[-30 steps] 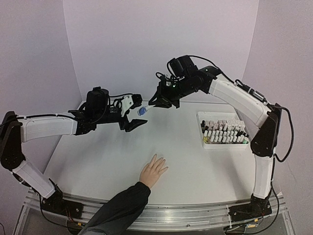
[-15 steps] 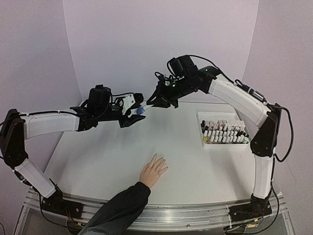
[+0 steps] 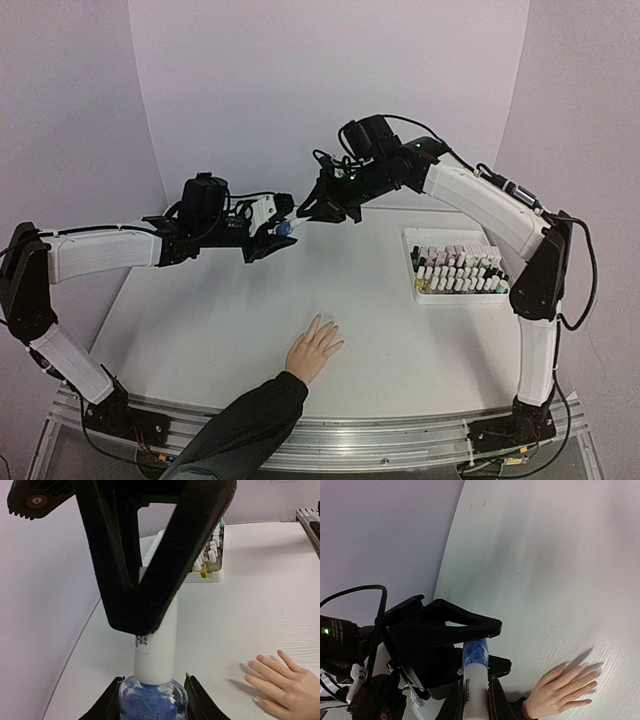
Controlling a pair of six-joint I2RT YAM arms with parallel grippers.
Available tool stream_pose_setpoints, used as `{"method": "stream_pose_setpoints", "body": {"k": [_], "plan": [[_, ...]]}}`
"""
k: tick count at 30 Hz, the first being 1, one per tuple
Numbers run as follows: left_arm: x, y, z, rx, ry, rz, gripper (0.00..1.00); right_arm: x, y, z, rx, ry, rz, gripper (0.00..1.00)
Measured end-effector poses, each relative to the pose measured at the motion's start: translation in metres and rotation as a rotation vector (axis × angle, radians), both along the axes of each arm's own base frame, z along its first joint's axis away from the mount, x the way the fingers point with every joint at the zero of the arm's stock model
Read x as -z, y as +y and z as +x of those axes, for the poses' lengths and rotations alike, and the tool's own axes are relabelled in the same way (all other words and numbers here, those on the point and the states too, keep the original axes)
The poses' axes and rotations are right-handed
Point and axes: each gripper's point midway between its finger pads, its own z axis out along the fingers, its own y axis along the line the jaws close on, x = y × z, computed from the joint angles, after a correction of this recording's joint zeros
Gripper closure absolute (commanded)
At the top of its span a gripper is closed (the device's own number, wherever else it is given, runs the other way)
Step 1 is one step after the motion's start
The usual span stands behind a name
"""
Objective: Paint the nails
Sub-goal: Pass from the right arm to the left
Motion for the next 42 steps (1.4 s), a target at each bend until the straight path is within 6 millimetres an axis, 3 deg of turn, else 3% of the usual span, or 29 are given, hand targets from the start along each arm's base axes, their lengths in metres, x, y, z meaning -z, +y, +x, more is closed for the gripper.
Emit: {"method": "stream_pose_setpoints", "body": {"k": [15, 22, 27, 33, 42], "plan": [[0.0103, 0.0067, -0.0051, 0.041, 0.058, 0.017, 0.68, 0.0046, 0.0033, -0.0033, -0.058, -0.023, -0.005, 1.00], [0.0098, 0.0064, -0.0066, 0.051, 0.062, 0.014, 0.67, 0.0046, 0.0036, -0.0045, -0.067, -0.024, -0.004, 1.00], [0.0099, 0.0064, -0.0082, 0.060, 0.068, 0.013, 0.76, 0.0048, 0.0036, -0.0053, -0.071, -0.022, -0.004, 1.00], [0.0098, 0.0064, -0.0085, 0.063, 0.069, 0.012, 1.00, 0.0048, 0.0036, -0.0054, -0.071, -0.022, -0.004, 1.00], [0.0087, 0.0078, -0.0088, 0.058, 0.066, 0.016, 1.00, 0.0057, 0.0050, -0.0055, -0.095, -0.046, -0.003, 1.00]]}}
